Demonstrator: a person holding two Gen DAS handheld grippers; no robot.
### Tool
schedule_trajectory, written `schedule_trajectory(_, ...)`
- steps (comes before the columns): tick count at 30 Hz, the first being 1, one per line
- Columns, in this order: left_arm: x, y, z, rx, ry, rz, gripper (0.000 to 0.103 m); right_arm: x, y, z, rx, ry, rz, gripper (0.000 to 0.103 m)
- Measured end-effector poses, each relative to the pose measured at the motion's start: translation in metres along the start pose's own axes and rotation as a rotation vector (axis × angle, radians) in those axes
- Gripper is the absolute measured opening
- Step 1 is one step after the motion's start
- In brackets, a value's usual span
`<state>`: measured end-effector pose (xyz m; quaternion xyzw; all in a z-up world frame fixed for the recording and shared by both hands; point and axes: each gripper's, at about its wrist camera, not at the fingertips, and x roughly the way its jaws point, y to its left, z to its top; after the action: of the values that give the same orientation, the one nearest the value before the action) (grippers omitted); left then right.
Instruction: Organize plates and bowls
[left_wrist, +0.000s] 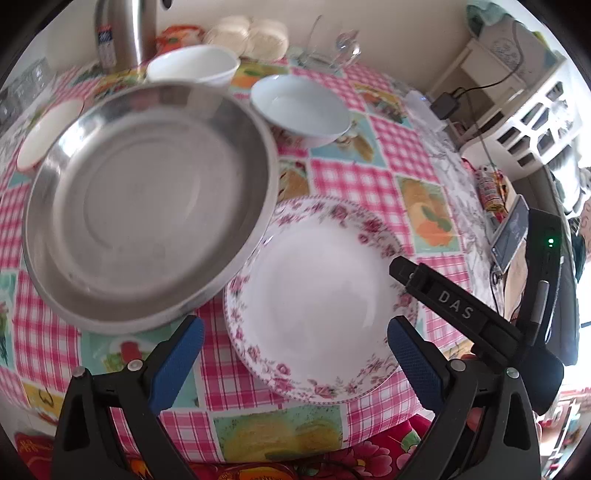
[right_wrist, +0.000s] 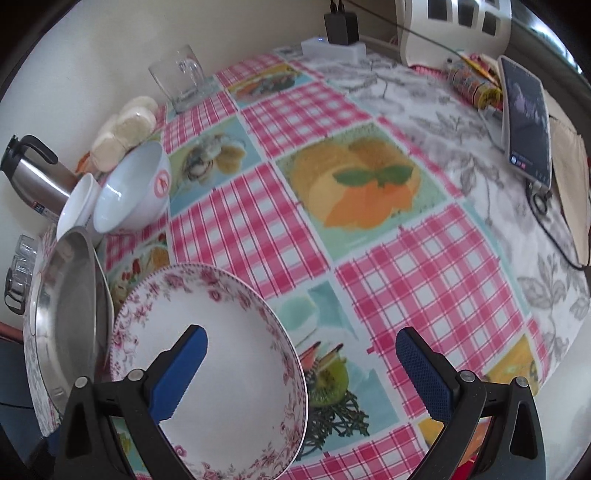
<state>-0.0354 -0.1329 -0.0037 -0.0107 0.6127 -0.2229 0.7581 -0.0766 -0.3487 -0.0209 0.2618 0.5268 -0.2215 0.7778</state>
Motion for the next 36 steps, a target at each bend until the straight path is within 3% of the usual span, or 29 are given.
schedule_trajectory(11,0.032,0.019,-0.003,-0.105,0.098,0.004,0.099,0.018,-0.003,-0.007,-0.015,0.094,0.011,0.103)
schedule_trajectory(25,0.043,0.038,-0.001,-0.244,0.049,-0.077,0.099,0.026,-0.005,0.0,0.01,0.095,0.07,0.103)
schedule_trajectory(31,0.049,0.04,0.002,-0.24,0.037,-0.058,0.099,0.025,-0.006,0.001,-0.022,0.09,0.062,0.103)
schedule_trajectory(36,0.05,0.042,0.003,-0.245,0.044,-0.085,0.099,0.028,-0.003,0.002,-0.042,0.088,0.033,0.103)
